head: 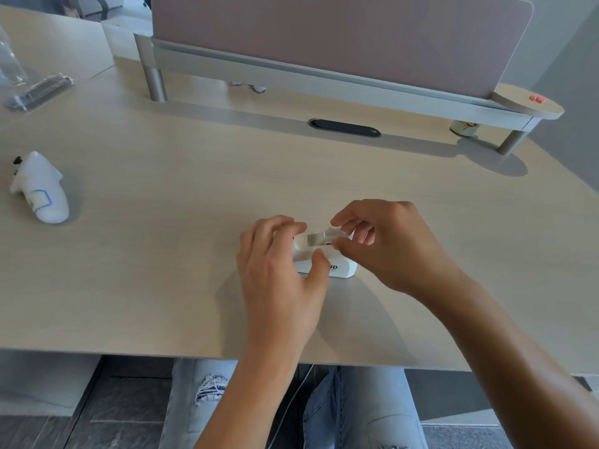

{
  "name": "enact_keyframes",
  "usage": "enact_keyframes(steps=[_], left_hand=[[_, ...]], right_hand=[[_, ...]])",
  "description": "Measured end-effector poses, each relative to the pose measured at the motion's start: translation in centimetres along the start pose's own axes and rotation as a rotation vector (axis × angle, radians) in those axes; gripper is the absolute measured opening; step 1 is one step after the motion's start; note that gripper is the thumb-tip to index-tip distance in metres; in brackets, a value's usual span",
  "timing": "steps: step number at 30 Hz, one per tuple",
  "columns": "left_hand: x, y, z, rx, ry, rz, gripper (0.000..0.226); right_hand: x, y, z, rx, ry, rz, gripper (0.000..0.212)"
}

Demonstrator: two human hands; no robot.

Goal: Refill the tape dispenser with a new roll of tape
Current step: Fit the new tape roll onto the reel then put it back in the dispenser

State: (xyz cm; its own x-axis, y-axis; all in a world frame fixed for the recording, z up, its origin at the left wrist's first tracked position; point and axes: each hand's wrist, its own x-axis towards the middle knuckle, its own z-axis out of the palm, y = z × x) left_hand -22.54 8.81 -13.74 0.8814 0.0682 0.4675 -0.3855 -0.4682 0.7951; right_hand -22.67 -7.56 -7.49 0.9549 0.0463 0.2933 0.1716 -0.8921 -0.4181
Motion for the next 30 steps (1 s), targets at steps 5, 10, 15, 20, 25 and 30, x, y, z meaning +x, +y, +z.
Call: enact_keyframes(steps=[5,10,15,20,25,30], left_hand=[[1.1,1.4,-0.1,0.083,-0.055,-0.022,0.021],[1.4,2.5,0.2,0.122,-0.039,-0.064,0.023],[1.4,3.8,0.5,0.202,-0.011,-0.108,0.031],[1.9,4.4,1.1,0.272,0.002,-0.122,0.019],[2.2,4.5,1.4,0.297,0.005,-0.120,0.015],[2.8,3.9,0.9,0.241,0.015,-0.153,0.011]], right_hand=[[-0.8,0.9,1.0,0.093,0.107,-0.037,0.020],[-1.2,1.8,1.3,0.174,0.131,-0.068,0.024],[-1.5,3.1,1.2,0.277,0.099,-0.121,0.030],[-1.3,3.9,1.2,0.316,0.075,-0.176,0.031],[-1.1,4.4,1.4,0.337,0.068,-0.187,0.031],[-0.7,4.0,1.6,0.310,0.084,-0.171,0.030]])
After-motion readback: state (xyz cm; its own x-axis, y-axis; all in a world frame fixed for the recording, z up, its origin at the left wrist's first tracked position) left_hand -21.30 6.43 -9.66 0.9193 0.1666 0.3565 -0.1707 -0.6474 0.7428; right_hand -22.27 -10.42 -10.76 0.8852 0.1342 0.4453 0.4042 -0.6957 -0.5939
